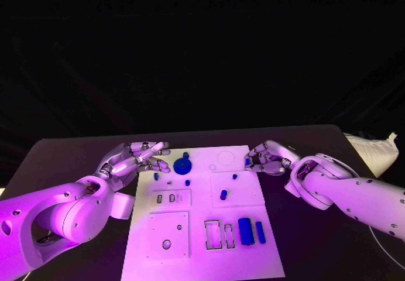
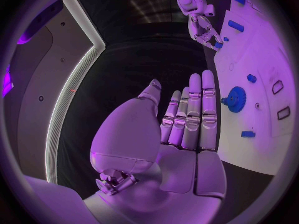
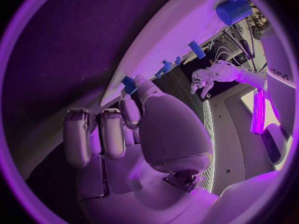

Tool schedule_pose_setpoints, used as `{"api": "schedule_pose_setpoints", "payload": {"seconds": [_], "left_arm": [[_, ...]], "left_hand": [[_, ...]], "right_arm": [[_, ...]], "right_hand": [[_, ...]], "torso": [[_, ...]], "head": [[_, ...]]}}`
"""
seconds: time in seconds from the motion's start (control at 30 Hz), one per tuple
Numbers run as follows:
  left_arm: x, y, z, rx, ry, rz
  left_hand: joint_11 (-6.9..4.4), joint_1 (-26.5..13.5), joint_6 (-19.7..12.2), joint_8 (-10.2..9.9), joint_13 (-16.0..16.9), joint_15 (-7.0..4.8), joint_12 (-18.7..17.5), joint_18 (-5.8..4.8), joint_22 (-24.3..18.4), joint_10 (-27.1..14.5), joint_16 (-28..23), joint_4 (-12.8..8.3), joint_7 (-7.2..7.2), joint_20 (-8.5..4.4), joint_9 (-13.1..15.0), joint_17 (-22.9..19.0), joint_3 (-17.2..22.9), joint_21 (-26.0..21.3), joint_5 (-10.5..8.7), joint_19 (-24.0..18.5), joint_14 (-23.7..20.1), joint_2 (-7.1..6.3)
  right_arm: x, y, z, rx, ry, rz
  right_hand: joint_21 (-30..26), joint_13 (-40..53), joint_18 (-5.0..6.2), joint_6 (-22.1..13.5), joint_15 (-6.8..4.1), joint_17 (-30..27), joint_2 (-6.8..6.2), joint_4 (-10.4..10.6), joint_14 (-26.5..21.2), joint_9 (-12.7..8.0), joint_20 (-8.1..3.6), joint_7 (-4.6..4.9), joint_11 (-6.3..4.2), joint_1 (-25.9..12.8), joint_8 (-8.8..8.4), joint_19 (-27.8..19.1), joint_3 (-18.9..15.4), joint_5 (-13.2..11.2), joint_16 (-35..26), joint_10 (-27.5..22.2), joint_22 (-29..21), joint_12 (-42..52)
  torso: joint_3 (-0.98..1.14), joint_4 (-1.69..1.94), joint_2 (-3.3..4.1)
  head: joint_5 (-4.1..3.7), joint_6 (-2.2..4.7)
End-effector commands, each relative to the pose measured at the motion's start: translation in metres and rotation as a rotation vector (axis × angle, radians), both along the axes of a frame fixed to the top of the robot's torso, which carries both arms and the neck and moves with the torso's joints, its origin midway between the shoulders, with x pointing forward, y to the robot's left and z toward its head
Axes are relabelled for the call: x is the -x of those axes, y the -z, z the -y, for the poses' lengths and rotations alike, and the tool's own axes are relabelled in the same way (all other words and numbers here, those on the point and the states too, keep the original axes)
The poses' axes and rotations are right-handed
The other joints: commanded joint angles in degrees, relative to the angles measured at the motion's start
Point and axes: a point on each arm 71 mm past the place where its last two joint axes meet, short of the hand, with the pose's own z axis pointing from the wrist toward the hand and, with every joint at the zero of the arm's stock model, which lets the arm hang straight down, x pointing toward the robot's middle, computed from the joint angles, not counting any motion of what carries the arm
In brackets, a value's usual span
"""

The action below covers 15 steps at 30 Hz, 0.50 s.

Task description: Assemble the parts on the task board

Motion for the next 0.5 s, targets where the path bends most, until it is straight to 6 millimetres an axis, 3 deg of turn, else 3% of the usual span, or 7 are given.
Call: {"api": "schedule_pose_setpoints", "payload": {"seconds": [0.03,0.17,0.5], "left_arm": [[0.0008,-0.0007,0.0021,0.011,0.022,0.003],[0.0008,-0.0007,0.0022,0.011,0.023,0.003],[0.0008,-0.0007,0.0017,0.01,0.021,0.002]], "left_hand": [[0.13,0.0,0.5,-0.4,0.0,-0.06,-0.2,0.05,0.1,0.2,0.3,-0.3,0.05,0.06,-0.1,0.1,0.0,0.4,-0.11,-0.4,-0.3,0.57],[0.13,0.0,0.5,-0.4,0.0,-0.06,-0.2,0.05,0.1,0.2,0.3,-0.3,0.05,0.06,-0.1,0.1,0.0,0.4,-0.11,-0.4,-0.3,0.57],[0.13,0.0,0.5,-0.4,0.0,-0.06,-0.2,0.05,0.1,0.2,0.3,-0.3,0.05,0.06,-0.1,0.1,0.0,0.4,-0.11,-0.4,-0.3,0.57]], "right_arm": [[0.0003,0.0011,-0.0023,0.006,-0.005,-0.011],[0.0002,0.0011,-0.0033,0.007,-0.005,-0.011],[-0.0003,-0.001,-0.0039,-0.002,0.011,0.008]], "right_hand": [[0.2,0.0,-0.39,0.5,-0.35,4.8,0.45,0.1,3.7,0.1,-0.07,-0.1,-0.5,0.0,0.3,0.3,0.4,-0.4,0.4,0.0,3.3,0.4],[0.3,0.0,-0.42,1.0,-0.48,4.9,0.71,0.0,3.7,0.2,-0.2,-0.28,-0.66,0.0,0.4,0.4,0.7,-0.4,0.5,0.1,3.4,0.4],[0.4,0.1,-0.48,4.1,-1.34,5.3,2.92,-1.1,3.8,0.9,-0.96,-1.56,-1.7,1.2,1.57,0.6,3.5,-1.8,0.6,0.3,3.7,0.4]], "torso": [[-0.01,0.02,0.0],[-0.02,0.04,0.0],[-0.03,0.12,0.0]], "head": [[0.07,-0.12],[0.06,-0.18],[0.29,-0.39]]}}
